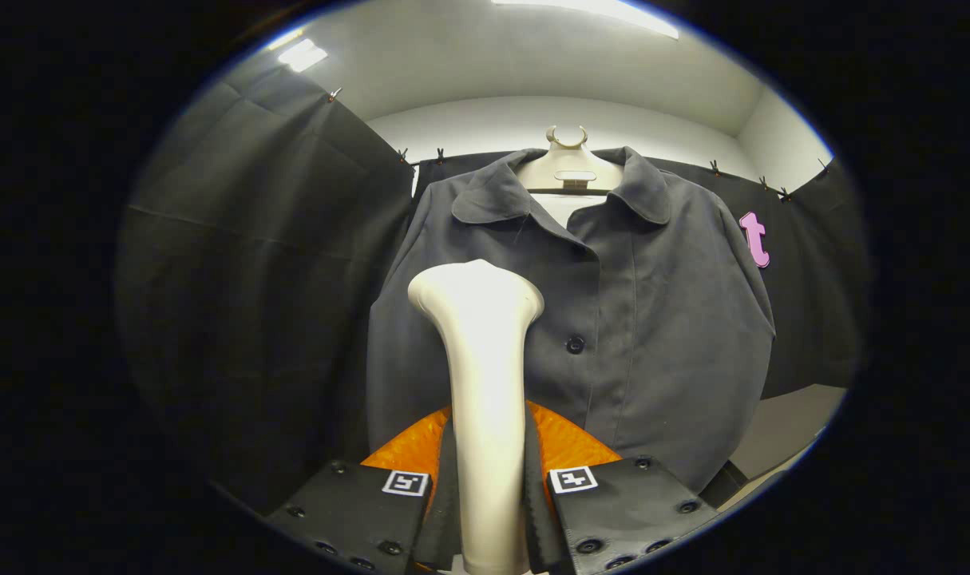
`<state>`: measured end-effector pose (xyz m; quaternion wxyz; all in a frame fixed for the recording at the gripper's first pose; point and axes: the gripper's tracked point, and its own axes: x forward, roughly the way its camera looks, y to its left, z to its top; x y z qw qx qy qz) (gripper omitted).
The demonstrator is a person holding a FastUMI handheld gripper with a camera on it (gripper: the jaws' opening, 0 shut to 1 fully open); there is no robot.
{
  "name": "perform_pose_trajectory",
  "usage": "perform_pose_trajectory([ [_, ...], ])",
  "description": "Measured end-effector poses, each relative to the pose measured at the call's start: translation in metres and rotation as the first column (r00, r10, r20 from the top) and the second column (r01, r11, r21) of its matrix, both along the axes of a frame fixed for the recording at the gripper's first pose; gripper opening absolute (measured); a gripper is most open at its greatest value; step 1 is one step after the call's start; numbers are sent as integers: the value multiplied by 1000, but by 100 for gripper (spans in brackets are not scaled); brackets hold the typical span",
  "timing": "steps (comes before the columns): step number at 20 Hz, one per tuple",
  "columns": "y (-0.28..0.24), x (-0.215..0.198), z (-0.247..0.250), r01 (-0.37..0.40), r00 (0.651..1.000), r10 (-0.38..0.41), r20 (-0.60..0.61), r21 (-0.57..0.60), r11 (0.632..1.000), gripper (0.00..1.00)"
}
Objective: Iron the clothes twice with a garment steamer, once on the left side and once on the right side.
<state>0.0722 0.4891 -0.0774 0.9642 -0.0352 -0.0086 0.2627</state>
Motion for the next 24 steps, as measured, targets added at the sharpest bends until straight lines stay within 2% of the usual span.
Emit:
perform_pose_trajectory([
  [24, -28, -52, -142, -22, 983, -5, -183, -145, 989, 41],
])
